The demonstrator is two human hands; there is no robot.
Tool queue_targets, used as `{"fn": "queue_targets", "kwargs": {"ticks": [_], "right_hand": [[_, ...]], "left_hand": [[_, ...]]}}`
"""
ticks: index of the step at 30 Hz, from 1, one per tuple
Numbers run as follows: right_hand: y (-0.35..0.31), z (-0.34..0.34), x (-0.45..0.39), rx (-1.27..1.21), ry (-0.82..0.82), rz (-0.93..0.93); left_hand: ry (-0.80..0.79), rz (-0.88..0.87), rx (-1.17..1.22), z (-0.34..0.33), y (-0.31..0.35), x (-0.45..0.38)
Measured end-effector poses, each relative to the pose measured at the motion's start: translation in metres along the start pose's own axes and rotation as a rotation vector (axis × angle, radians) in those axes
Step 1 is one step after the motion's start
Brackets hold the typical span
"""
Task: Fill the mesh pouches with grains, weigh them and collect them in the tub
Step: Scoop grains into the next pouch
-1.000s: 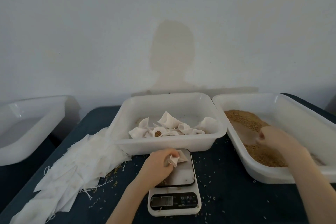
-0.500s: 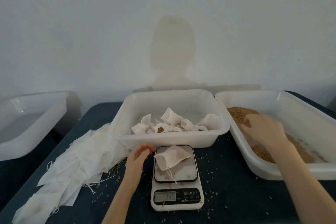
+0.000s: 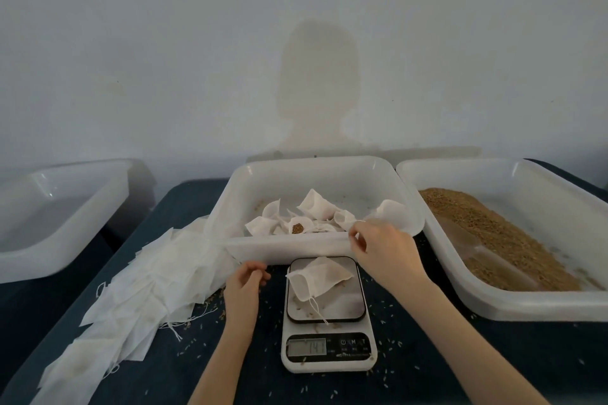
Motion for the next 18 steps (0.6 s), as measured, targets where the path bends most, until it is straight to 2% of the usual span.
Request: {"fn": "queue_targets", "kwargs": {"ticks": [2,4,11,15,18], "right_hand": [[-0.006,0.004,0.001,0.006,0.078,0.004],[-0.013,0.001,0.001,-0.043,0.085,0.027],[-0.047,-0.035,0.01,-0.139,-0.178,0.086],[-0.074,-0.045,0.013,-0.015,-0.196,0.162],[-0.075,-0.045,0.009,-0.039,-0.202,0.117]], "left_hand": [[0.003,0.007,-0.006,-0.001,0.0,0.0],[0.008,0.022,-0.007,-0.001,-0.002,0.0],[0.011,0.036,-0.009,0.001,-0.003,0.0],[-0.008,-0.006,-0.057,-0.001,0.001,0.004],[-0.011,-0.116,-0.136,-0.003,0.011,0.012]]}}
Point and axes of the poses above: each hand's wrist, its own x-axis away from the middle knuckle, its own z-axis out of the back of the hand, y = z × x, the point moved 7 cm from there along -x, towards the middle knuckle, and after that the axes turned 8 degrees about z, right-handed, at the moved point
